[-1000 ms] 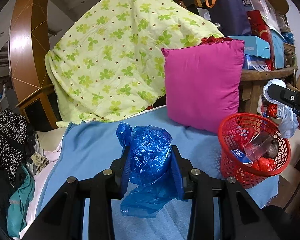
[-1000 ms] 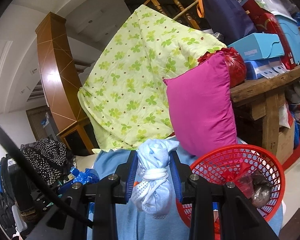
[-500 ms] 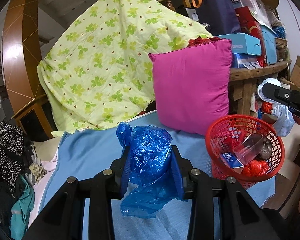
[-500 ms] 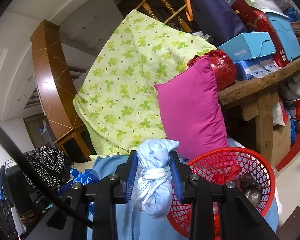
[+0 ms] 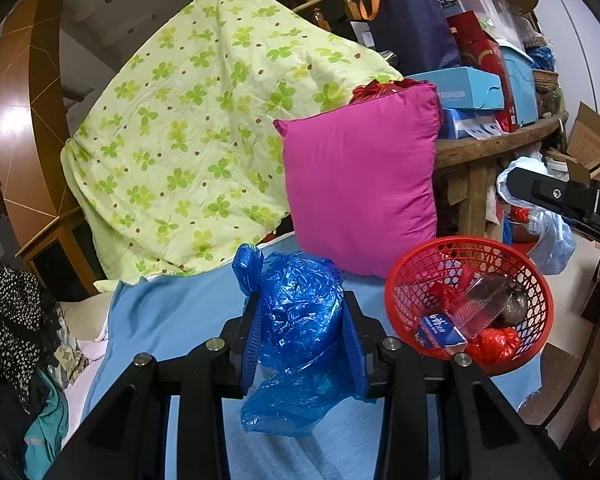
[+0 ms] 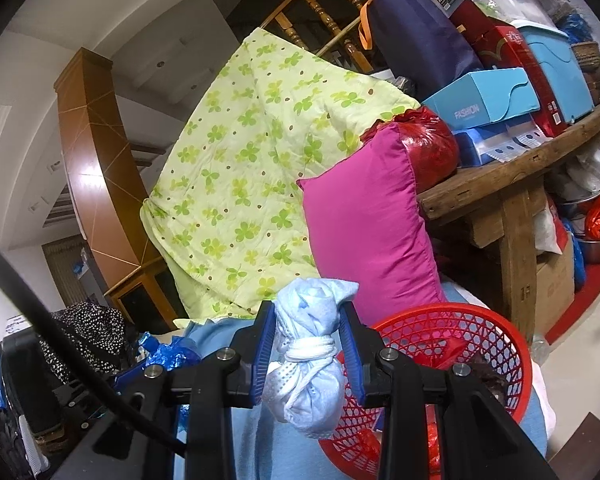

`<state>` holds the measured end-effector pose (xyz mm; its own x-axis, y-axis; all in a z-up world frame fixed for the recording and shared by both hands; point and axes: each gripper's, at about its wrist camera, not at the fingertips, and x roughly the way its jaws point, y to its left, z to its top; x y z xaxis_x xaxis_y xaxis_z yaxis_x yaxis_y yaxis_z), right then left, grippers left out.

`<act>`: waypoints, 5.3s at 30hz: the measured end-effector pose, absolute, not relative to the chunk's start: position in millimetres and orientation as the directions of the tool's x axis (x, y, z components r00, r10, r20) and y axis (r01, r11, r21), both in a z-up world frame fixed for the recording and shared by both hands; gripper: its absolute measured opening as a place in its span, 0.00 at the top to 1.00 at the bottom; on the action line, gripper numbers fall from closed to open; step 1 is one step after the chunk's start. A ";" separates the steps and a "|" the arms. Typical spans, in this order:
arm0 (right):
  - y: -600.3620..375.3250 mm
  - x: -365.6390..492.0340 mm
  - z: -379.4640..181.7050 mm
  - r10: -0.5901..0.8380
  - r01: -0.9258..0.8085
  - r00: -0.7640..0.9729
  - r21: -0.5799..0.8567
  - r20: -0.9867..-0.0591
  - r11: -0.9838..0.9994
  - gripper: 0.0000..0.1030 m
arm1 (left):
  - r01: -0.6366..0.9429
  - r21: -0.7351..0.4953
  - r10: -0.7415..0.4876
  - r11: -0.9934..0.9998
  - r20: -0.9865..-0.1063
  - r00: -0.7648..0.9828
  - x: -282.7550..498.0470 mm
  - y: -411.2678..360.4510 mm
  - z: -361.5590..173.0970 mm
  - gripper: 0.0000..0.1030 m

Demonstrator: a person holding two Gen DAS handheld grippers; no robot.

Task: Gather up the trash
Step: 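Lower the blue bag into the basket and open the left tool while the right tool releases its bag, then grasp the orange wrapper with the left tool while the right tool grasps the white tissue, then carry the white tissue to the red basket with the right tool while the left tool lifts the orange wrapper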

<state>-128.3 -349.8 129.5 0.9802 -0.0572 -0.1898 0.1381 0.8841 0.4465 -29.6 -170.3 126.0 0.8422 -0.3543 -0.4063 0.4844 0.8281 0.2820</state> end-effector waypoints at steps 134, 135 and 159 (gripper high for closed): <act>-263.4 263.3 -60.6 0.266 0.141 0.687 0.483 -0.676 0.864 0.66 | 0.424 -0.253 -0.457 0.870 -0.735 0.501 260.3 -69.9 -76.7 0.64; -261.2 258.2 -55.8 0.263 0.133 0.694 0.478 -0.670 0.868 0.66 | 0.420 -0.240 -0.447 0.875 -0.732 0.514 256.7 -68.7 -73.2 0.64; -232.5 53.1 64.1 0.246 -0.034 0.851 0.419 -0.464 0.907 0.66 | 0.329 0.109 -0.215 0.938 -0.563 0.798 79.3 -59.0 50.8 0.64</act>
<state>53.1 -232.5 64.1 0.8509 0.2464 -0.4640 -0.0343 0.9073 0.4190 79.3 -59.0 50.8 0.7979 -0.2146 -0.5633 0.3294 0.9379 0.1093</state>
